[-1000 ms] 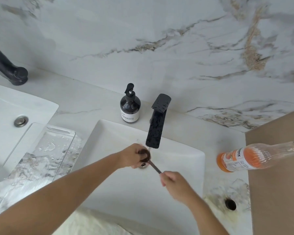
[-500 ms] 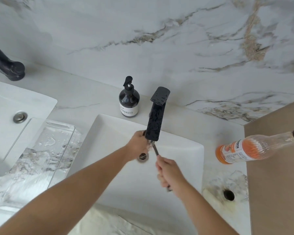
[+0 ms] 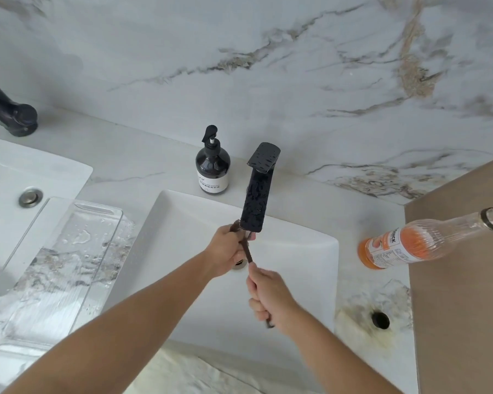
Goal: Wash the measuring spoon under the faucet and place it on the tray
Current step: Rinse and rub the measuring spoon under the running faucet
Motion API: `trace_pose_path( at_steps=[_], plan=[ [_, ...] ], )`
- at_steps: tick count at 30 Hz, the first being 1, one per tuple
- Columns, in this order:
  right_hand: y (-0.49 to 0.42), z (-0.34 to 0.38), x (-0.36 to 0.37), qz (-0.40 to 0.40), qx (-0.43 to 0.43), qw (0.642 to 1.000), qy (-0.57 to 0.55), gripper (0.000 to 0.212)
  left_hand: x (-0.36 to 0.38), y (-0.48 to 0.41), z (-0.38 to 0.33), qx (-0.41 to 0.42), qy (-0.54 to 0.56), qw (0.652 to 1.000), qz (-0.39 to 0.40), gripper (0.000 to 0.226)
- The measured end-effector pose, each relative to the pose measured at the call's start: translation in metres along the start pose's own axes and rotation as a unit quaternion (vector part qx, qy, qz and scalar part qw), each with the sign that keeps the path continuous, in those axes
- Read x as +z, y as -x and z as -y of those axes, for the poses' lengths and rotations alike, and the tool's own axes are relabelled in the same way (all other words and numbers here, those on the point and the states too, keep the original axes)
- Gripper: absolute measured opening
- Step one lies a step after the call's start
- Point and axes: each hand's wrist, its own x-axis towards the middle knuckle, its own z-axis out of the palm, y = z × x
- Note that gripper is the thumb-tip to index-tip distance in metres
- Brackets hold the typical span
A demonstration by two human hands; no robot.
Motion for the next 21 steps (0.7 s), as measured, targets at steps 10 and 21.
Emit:
trace_pose_path(
  at_steps=[10,21],
  plan=[
    [0.005,-0.010,0.023,0.015,0.075,0.985,-0.158,0.055,0.006,-0.001,0.002,-0.015,0.002,1.000,-0.002,0.018],
    [0.003,-0.014,0.013,-0.038,0.027,0.996,-0.077,0.053,0.010,0.001,0.003,-0.038,0.038,0.998,-0.016,0.015]
  ],
)
